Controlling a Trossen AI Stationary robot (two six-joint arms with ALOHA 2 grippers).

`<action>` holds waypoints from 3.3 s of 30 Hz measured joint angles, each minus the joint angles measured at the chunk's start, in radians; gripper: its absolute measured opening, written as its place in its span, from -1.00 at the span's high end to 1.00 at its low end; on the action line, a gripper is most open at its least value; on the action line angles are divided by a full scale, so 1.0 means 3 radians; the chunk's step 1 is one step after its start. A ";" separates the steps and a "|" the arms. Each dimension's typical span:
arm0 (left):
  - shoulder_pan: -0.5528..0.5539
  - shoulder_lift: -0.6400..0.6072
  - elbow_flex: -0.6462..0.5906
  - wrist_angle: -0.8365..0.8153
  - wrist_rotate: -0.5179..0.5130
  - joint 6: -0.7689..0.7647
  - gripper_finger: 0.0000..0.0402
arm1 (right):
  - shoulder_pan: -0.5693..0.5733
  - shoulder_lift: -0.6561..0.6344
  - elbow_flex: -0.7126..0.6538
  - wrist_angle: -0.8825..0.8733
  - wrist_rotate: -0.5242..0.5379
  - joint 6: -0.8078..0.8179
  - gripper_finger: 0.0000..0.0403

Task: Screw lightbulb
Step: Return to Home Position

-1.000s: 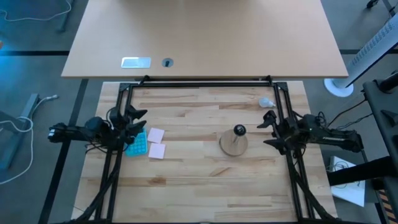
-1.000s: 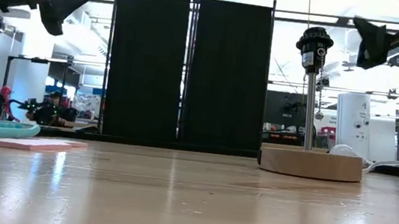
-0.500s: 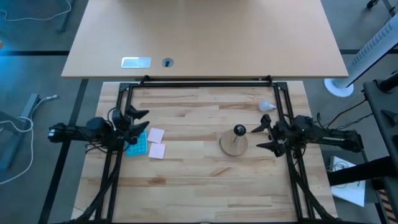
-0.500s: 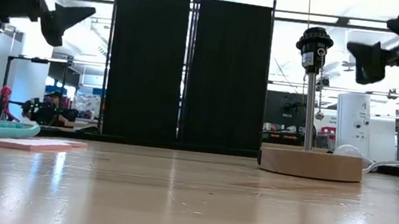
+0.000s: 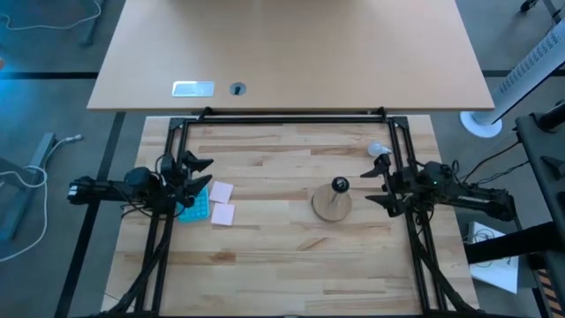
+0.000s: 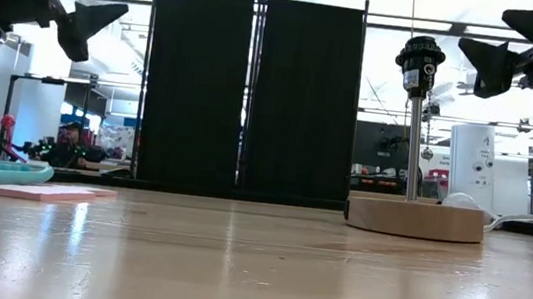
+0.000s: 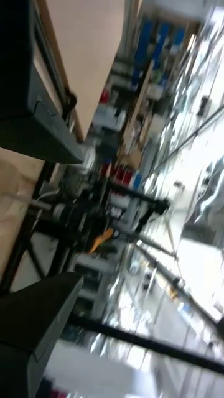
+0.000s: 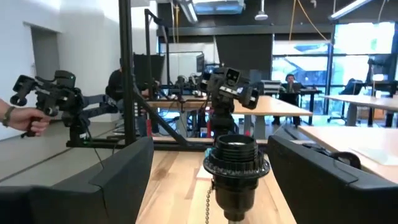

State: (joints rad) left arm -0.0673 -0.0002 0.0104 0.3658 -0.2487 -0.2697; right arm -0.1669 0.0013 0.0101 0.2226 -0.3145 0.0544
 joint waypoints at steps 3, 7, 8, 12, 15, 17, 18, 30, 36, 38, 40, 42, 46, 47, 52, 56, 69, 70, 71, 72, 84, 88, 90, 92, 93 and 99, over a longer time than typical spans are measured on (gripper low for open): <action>-0.0004 0.0002 -0.0001 -0.0076 0.0104 0.0049 -0.45 | 0.0001 0.0003 0.0000 -0.0004 -0.0004 0.0032 -0.54; -0.0003 0.0040 -0.0002 -0.0180 0.0101 0.0082 -0.45 | 0.0001 0.0003 0.0000 -0.0033 -0.0005 0.0106 -0.54; -0.0003 0.0055 -0.0002 -0.0218 0.0101 0.0082 -0.45 | 0.0001 0.0004 -0.0001 -0.0036 -0.0006 0.0111 -0.54; -0.0003 0.0153 -0.0002 -0.0256 0.0101 0.0056 -0.45 | 0.0003 0.0024 0.0000 -0.0038 -0.0010 0.0222 -0.54; -0.0003 0.0236 0.0012 -0.0255 0.0102 -0.0037 -0.45 | 0.0003 0.0028 0.0000 -0.0044 -0.0014 0.0389 -0.54; -0.0003 0.0290 0.0022 -0.0232 0.0102 -0.0071 -0.45 | 0.0003 0.0028 0.0000 -0.0090 -0.0015 0.0484 -0.54; -0.0003 0.0311 0.0029 -0.0228 0.0101 -0.0069 -0.45 | 0.0003 0.0027 0.0000 -0.0137 -0.0015 0.0517 -0.54; -0.0003 0.0251 0.0037 -0.0232 0.0101 0.0057 -0.45 | 0.0003 0.0028 0.0000 -0.0237 -0.0011 0.0437 -0.54; -0.0003 0.0324 0.0039 -0.0237 0.0102 -0.0013 -0.45 | 0.0003 0.0028 0.0000 -0.0346 -0.0006 0.0321 -0.54; -0.0003 0.0361 0.0040 -0.0233 0.0102 -0.0036 -0.45 | 0.0003 0.0029 -0.0001 -0.0420 -0.0003 0.0323 -0.54; -0.0003 0.0403 0.0040 -0.0238 0.0102 -0.0040 -0.45 | 0.0003 0.0028 0.0000 -0.0465 -0.0003 0.0406 -0.54; -0.0003 0.0447 0.0040 -0.0235 0.0102 -0.0040 -0.45 | 0.0003 0.0029 0.0000 -0.0502 -0.0003 0.0491 -0.54; -0.0003 0.0560 0.0041 -0.0236 0.0102 -0.0025 -0.45 | 0.0003 0.0029 0.0000 -0.0552 -0.0003 0.0511 -0.54; -0.0003 0.0593 0.0042 -0.0233 0.0102 -0.0022 -0.45 | 0.0003 0.0029 0.0000 -0.0567 -0.0003 0.0511 -0.54; -0.0003 0.0769 0.0044 -0.0235 0.0102 -0.0017 -0.45 | 0.0003 0.0029 0.0000 -0.0562 -0.0003 0.0512 -0.54; -0.0003 0.0886 0.0044 -0.0227 0.0102 -0.0016 -0.45 | 0.0003 0.0029 0.0000 -0.0558 -0.0002 0.0512 -0.54; -0.0004 0.0878 0.0045 -0.0181 0.0019 0.0022 -0.45 | 0.0003 0.0029 0.0000 -0.0557 -0.0003 0.0512 -0.54; -0.0004 0.0854 0.0045 -0.0172 -0.0028 0.0075 -0.45 | 0.0008 0.0028 0.0000 -0.0557 -0.0003 0.0511 -0.54; -0.0004 0.0821 0.0045 -0.0174 -0.0067 0.0135 -0.45 | 0.0024 0.0017 0.0000 -0.0558 0.0001 0.0512 -0.54; -0.0003 0.0784 0.0045 -0.0175 -0.0076 0.0198 -0.45 | 0.0054 -0.0003 0.0000 -0.0558 0.0005 0.0514 -0.54; -0.0004 0.0575 0.0046 -0.0381 -0.0103 0.0312 -0.45 | 0.0674 -0.0003 -0.0001 -0.0562 0.0003 0.0511 -0.54; -0.0003 0.0514 0.0046 -0.0664 -0.0084 0.0042 -0.45 | 0.0694 -0.0003 -0.0001 -0.0562 0.0003 0.0512 -0.54; -0.0003 0.0472 0.0046 -0.0878 0.0012 -0.0058 -0.45 | 0.0694 -0.0003 -0.0001 -0.0564 0.0003 0.0511 -0.54; -0.0004 0.0430 0.0046 -0.0963 0.0172 -0.0074 -0.45 | 0.0694 -0.0002 0.0000 -0.0563 0.0003 0.0512 -0.54; -0.0004 0.0416 0.0046 -0.0958 0.0265 -0.0066 -0.45 | 0.0694 -0.0001 -0.0001 -0.0563 0.0003 0.0512 -0.54; -0.0004 0.0304 0.0046 -0.0986 0.0568 0.0195 -0.45 | 0.0694 -0.0002 -0.0001 -0.0563 0.0003 0.0511 -0.54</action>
State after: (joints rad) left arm -0.0685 0.0910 0.0242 0.0702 -0.0782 -0.2111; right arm 0.0414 0.0008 0.0099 0.0536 -0.3138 0.2077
